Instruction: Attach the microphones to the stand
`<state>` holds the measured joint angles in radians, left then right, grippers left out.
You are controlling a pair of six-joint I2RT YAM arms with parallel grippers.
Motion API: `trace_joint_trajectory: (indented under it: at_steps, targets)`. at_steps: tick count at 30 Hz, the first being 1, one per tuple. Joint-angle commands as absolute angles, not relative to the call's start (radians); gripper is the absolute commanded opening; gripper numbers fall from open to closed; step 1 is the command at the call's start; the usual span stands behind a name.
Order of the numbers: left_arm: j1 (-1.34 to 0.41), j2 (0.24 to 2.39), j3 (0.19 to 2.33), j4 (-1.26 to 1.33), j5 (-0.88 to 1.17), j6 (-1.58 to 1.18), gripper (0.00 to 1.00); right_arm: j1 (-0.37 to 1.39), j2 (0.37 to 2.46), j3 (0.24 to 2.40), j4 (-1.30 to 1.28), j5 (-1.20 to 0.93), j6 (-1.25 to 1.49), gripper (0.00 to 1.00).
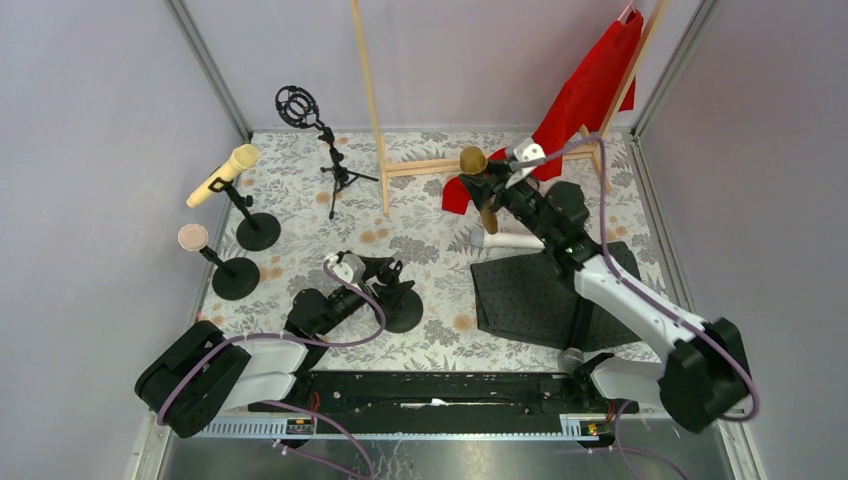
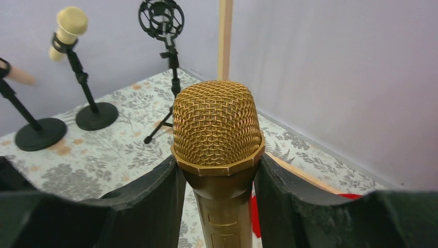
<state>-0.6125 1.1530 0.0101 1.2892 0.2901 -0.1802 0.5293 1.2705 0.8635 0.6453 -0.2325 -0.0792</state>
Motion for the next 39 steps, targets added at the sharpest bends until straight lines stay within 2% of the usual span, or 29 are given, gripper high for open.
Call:
trace_joint_trajectory:
  at_steps: [1,5,12,20,22,26,27,30,33,35,39]
  targets:
    - [-0.615,1.174,-0.036,1.365,0.328,-0.178,0.76,0.534,1.115,0.774,0.688,-0.179,0.020,0.00]
    - [-0.615,1.192,-0.034,1.384,0.331,-0.180,0.67,0.533,0.986,0.700,0.617,-0.170,0.024,0.00]
    - [-0.615,1.247,0.016,1.399,0.338,-0.167,0.38,0.533,0.817,0.608,0.520,-0.172,0.080,0.00]
    - [-0.615,1.468,0.111,1.601,0.326,-0.187,0.04,0.533,0.702,0.546,0.422,-0.171,0.100,0.00]
    - [-0.618,1.513,0.154,1.602,0.314,-0.195,0.00,0.533,0.682,0.533,0.411,-0.167,0.102,0.00]
    - [-0.628,1.567,0.225,1.603,0.273,-0.173,0.00,0.533,0.648,0.512,0.407,-0.160,0.115,0.00]
    - [-0.629,1.575,0.238,1.603,0.264,-0.163,0.02,0.534,0.645,0.510,0.405,-0.160,0.117,0.00]
    - [-0.629,1.586,0.262,1.603,0.240,-0.146,0.20,0.532,0.635,0.506,0.391,-0.162,0.118,0.00]
    - [-0.629,1.577,0.251,1.603,0.231,-0.146,0.53,0.533,0.617,0.503,0.375,-0.158,0.116,0.00]
    - [-0.629,1.564,0.230,1.603,0.233,-0.143,0.69,0.533,0.605,0.498,0.369,-0.154,0.111,0.00]
    - [-0.630,1.510,0.171,1.599,0.232,-0.144,0.80,0.534,0.590,0.492,0.361,-0.148,0.107,0.00]
